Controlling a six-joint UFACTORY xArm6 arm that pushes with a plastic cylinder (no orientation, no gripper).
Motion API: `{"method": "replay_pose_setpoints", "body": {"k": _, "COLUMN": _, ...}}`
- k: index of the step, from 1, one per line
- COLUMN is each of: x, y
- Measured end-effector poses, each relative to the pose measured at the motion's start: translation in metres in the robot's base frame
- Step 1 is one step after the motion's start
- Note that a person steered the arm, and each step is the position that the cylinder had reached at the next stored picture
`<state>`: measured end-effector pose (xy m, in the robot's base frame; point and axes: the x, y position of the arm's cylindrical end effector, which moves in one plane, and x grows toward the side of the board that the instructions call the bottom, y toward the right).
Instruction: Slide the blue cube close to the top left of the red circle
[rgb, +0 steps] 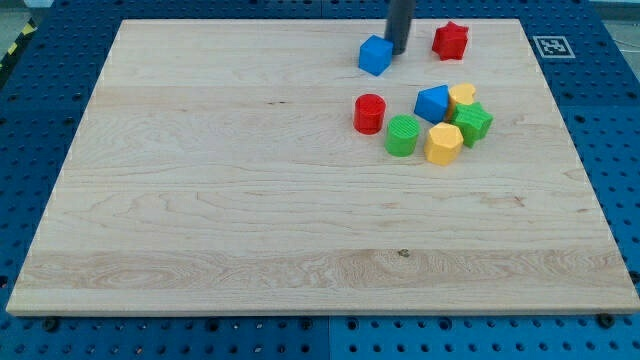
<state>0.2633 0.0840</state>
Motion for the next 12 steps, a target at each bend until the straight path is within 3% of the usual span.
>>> {"method": "replay_pose_setpoints", "body": {"k": 2, "x": 0.066, "y": -0.059}}
{"method": "replay_pose_setpoints", "body": {"k": 4, "x": 0.006, "y": -0.093}}
{"method": "replay_pose_setpoints", "body": {"k": 6, "x": 0.042, "y": -0.202}}
{"method": "replay_pose_setpoints", "body": {"k": 7, "x": 0.053, "y": -0.211}}
{"method": "replay_pose_setpoints", "body": {"k": 11, "x": 0.053, "y": -0.136}}
{"method": "replay_pose_setpoints", "body": {"k": 12, "x": 0.054, "y": -0.155}}
